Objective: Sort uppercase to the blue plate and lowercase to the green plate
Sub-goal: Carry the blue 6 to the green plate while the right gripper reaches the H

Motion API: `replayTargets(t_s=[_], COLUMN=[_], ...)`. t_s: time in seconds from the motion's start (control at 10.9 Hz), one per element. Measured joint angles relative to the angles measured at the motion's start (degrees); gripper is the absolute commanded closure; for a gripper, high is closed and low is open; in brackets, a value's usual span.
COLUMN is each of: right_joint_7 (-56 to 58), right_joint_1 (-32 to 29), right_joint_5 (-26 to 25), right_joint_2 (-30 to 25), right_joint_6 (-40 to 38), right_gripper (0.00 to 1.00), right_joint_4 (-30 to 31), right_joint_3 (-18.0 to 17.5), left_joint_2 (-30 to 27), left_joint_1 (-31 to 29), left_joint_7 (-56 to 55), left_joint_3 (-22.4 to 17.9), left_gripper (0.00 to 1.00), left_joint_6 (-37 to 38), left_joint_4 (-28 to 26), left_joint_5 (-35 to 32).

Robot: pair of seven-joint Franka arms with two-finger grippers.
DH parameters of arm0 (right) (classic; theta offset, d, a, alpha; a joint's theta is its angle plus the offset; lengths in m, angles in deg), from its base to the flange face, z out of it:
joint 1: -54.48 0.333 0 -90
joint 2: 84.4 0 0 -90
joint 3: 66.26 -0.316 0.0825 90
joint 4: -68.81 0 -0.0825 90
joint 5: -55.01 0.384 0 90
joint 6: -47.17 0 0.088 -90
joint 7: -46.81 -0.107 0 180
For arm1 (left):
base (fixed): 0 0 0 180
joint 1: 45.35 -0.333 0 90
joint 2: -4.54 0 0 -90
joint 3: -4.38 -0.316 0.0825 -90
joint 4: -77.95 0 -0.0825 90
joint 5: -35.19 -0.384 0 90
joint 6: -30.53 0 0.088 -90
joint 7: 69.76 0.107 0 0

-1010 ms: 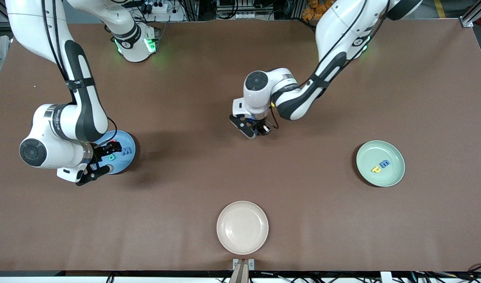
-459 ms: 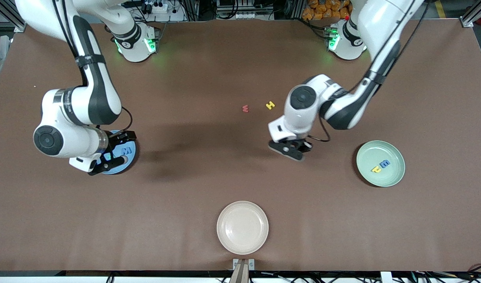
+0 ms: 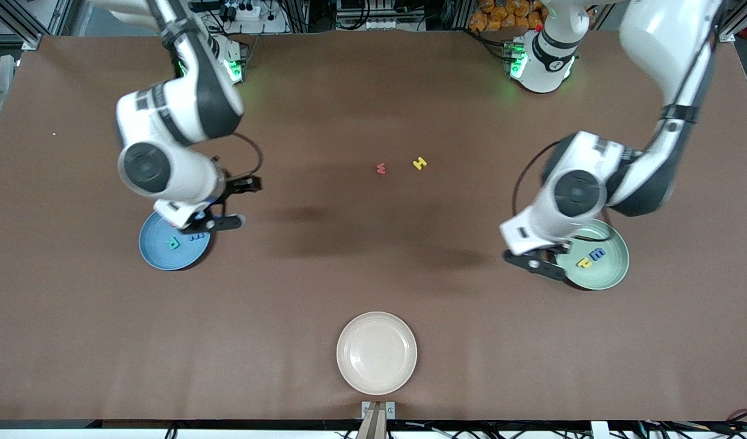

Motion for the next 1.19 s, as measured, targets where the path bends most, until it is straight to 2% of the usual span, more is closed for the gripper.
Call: replayTargets(t_s=[0.18, 0.46, 0.64, 0.92, 1.01, 1.1, 1.19], right_joint_7=[-14.39, -32.82, -43.36, -55.29, -57.24, -59.74, -61.77], right_joint_1=[8.41, 17.4, 21.62, 27.7, 29.32, 30.81, 31.78], right_joint_5=[0.2, 3.15, 3.57, 6.57, 8.23, 8.83, 8.97], right_joint_2=[-0.65, -0.5, 0.73, 5.43, 7.46, 9.65, 11.84], right_joint_6=[0.12, 4.15, 9.8, 20.04, 23.24, 26.57, 29.64], right_gripper=[0.07, 0.07, 0.07, 0.07, 0.08, 0.09, 0.09], right_joint_4=[-1.12, -1.82, -1.73, -1.53, -1.45, -1.38, -1.32], right_joint_3=[-0.32, -0.53, -0.74, -1.02, -1.05, -1.07, -1.08], left_joint_2=[-0.26, -0.07, 0.81, 4.4, 5.38, 6.17, 6.67], left_joint_1=[-3.08, -3.23, -3.02, -3.03, -3.13, -3.2, -3.23], left_joint_7=[9.8, 20.06, 21.24, 23.59, 23.82, 23.83, 23.83], left_joint_3=[-4.56, -12.27, -14.82, -18.57, -19.19, -19.5, -19.6], left_gripper=[1.0, 1.0, 1.0, 1.0, 0.93, 0.52, 0.01], left_joint_6=[0.04, 0.0, -0.38, -7.17, -8.26, -8.74, -9.21], left_joint_4=[0.0, -0.33, -1.88, -5.16, -5.64, -5.78, -5.8], left_joint_5=[2.55, 7.62, 7.85, 7.85, 7.85, 7.85, 7.85])
